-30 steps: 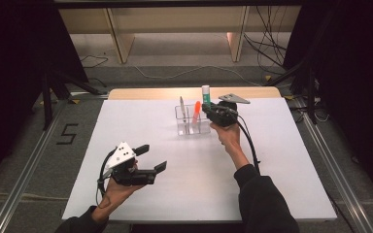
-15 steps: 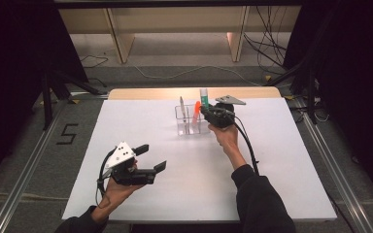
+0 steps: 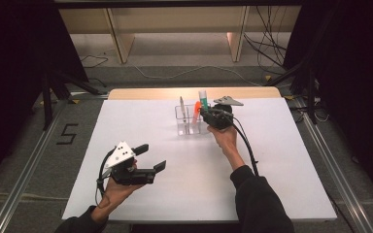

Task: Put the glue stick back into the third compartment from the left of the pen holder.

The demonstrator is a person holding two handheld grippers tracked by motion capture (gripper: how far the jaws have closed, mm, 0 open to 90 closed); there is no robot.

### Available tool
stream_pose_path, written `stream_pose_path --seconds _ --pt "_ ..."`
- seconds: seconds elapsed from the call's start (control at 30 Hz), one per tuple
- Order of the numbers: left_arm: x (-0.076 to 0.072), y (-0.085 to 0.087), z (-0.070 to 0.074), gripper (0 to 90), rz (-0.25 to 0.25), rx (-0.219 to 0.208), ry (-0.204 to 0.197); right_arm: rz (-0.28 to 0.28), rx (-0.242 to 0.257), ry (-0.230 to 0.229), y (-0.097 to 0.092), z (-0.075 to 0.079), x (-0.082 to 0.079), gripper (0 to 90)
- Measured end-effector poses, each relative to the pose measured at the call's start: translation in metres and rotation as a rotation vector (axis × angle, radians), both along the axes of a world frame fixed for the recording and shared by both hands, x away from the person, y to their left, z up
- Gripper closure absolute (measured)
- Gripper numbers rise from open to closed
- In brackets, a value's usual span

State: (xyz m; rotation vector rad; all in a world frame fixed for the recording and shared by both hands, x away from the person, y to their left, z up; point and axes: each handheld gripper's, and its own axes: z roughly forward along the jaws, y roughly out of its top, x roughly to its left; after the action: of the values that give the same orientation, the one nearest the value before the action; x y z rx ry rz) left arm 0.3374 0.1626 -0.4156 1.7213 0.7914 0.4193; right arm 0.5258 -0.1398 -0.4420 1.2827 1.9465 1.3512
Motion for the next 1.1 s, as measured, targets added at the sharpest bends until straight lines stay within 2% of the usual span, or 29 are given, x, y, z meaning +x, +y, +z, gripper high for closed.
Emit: stream_pose_path --seconds 0.03,0.1,0.27,0.33,0.63,0.77,0.97,1.1 --pt "0.000 0.000 0.000 13.6 0.001 0.000 0.000 -0.001 -0.001 0.007 0.000 0.000 0.000 62.2" --pt "0.000 0.000 0.000 13.6 0.000 -0.002 0.000 0.002 0.026 0.016 -0.002 0.003 -0.001 48.3" --pt "0.000 0.000 0.000 13.6 0.002 -0.001 0.001 -0.002 0.091 -0.017 -0.013 0.021 -0.007 42.5" --pt "0.000 0.000 0.000 13.6 0.002 -0.001 0.001 0.002 0.100 -0.017 -0.019 0.029 -0.009 41.2" --pt "0.001 -0.001 -0.001 13.6 0.002 0.004 0.009 0.060 0.059 -0.002 -0.030 0.048 -0.027 35.0" --pt "0.001 -0.001 -0.001 13.6 0.001 0.006 0.012 0.092 0.049 0.022 -0.030 0.054 -0.037 32.5" --pt "0.002 -0.001 -0.001 13.6 -0.008 0.016 0.017 0.144 0.033 0.040 -0.033 0.057 -0.055 30.6" --pt "0.002 -0.002 -0.002 13.6 -0.010 0.016 0.024 0.171 0.020 0.032 -0.036 0.058 -0.067 30.0"
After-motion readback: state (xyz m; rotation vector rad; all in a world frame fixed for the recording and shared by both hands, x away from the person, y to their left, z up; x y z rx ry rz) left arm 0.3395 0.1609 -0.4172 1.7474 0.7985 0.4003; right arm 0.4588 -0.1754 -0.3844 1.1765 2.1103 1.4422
